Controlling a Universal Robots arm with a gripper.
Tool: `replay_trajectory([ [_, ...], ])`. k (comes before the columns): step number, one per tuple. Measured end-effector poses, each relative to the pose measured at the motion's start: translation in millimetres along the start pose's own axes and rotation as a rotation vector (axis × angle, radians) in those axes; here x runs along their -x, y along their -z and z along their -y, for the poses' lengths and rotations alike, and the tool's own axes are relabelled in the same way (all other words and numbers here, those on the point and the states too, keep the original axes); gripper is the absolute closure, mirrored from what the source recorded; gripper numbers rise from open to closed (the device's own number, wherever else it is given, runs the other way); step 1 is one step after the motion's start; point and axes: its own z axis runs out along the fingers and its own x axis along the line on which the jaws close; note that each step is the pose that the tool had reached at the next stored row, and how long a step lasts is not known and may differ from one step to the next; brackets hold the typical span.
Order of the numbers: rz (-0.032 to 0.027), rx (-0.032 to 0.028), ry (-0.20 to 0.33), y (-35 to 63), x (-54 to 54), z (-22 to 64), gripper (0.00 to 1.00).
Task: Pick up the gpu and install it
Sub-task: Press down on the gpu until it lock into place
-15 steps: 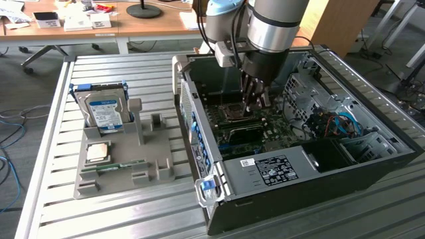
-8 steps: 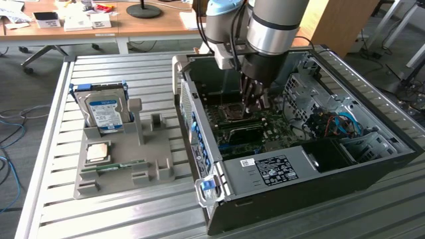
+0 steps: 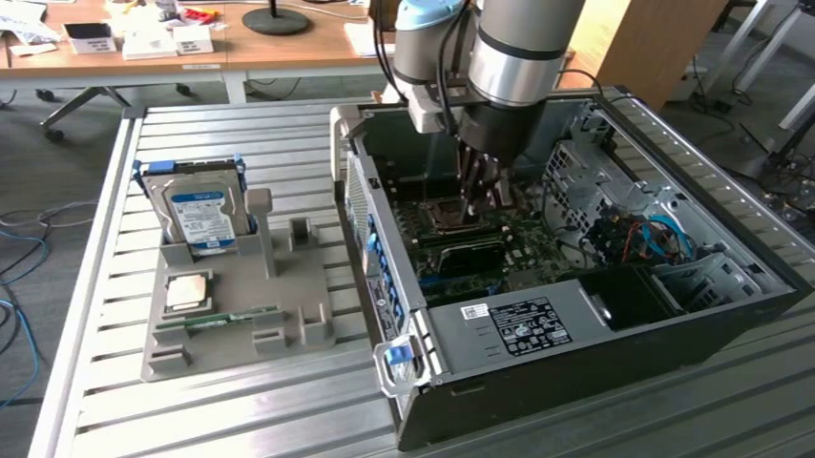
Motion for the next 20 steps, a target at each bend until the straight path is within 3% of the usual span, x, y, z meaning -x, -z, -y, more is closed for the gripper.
replay_trajectory([
  [7, 0.0, 0.0, 0.0, -12.6, 0.6, -0.3, 0.89],
  [13, 0.0003, -0.0001, 0.0, -13.8, 0.7, -0.3, 0.89],
  [20, 0.0005, 0.0, 0.0, -23.8, 0.4, -0.5, 0.89],
])
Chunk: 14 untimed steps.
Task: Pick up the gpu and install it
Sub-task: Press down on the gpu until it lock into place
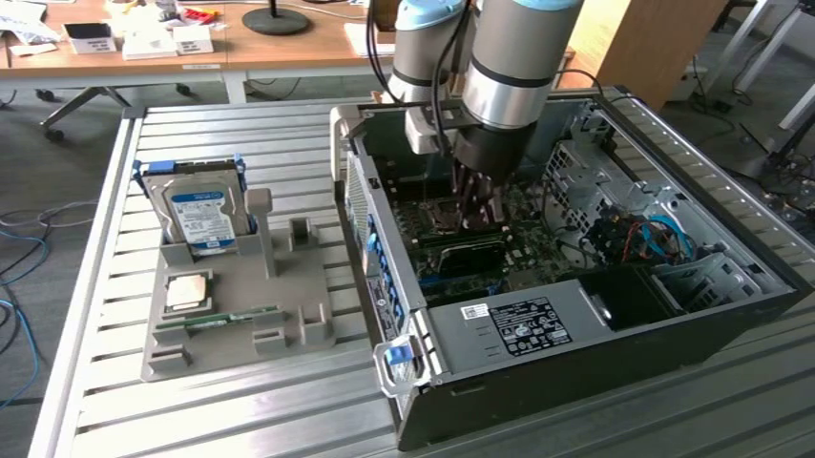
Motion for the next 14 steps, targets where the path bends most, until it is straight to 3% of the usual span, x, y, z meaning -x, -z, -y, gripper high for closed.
replay_trajectory([
  [8, 0.0004, -0.0001, 0.0, -2.6, 1.4, -0.1, 0.89],
  [14, 0.0002, 0.0, 0.0, -11.2, 1.3, -0.3, 0.89],
])
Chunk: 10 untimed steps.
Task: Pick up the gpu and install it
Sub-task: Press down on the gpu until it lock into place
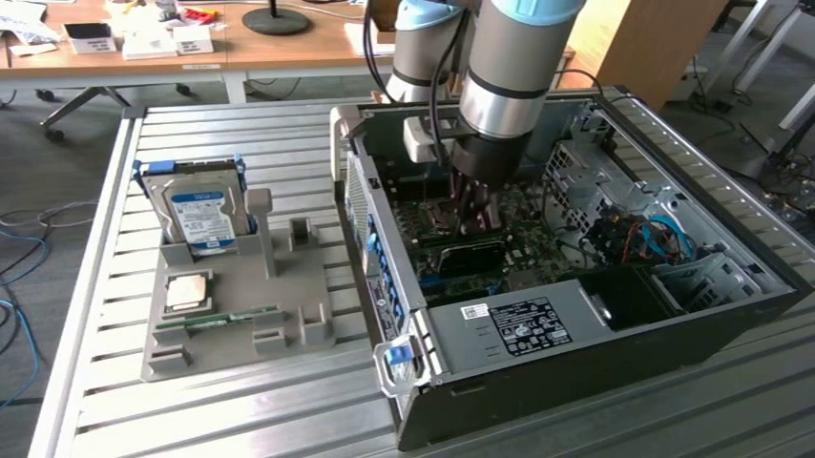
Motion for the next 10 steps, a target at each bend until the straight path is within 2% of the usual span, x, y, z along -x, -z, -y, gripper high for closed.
replay_trajectory([
  [10, 0.0, 0.0, 0.0, -2.2, -1.4, 0.0, 0.89],
])
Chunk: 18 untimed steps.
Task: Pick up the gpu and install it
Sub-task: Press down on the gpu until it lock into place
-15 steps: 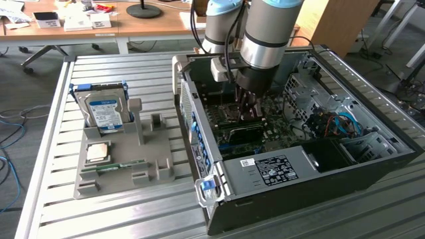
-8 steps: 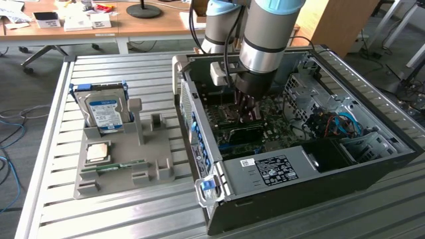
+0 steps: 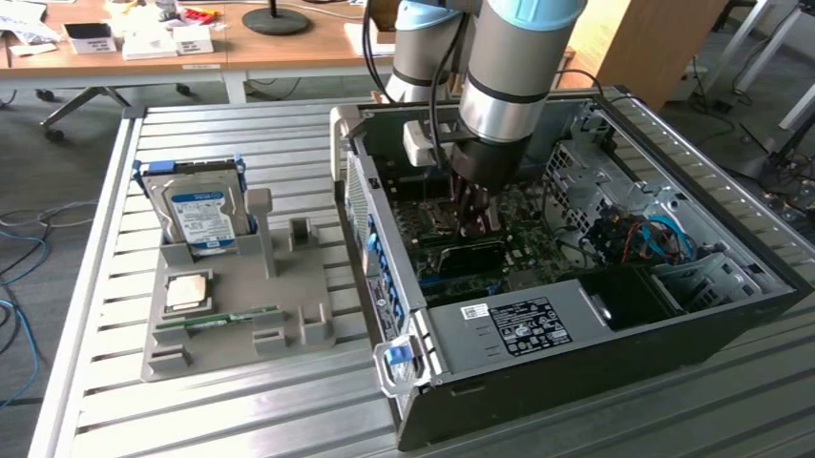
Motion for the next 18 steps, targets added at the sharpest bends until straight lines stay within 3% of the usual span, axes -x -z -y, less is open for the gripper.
replay_trajectory([
  [18, -0.0002, 0.0, 0.0, -4.6, -1.1, 0.1, 0.89],
])
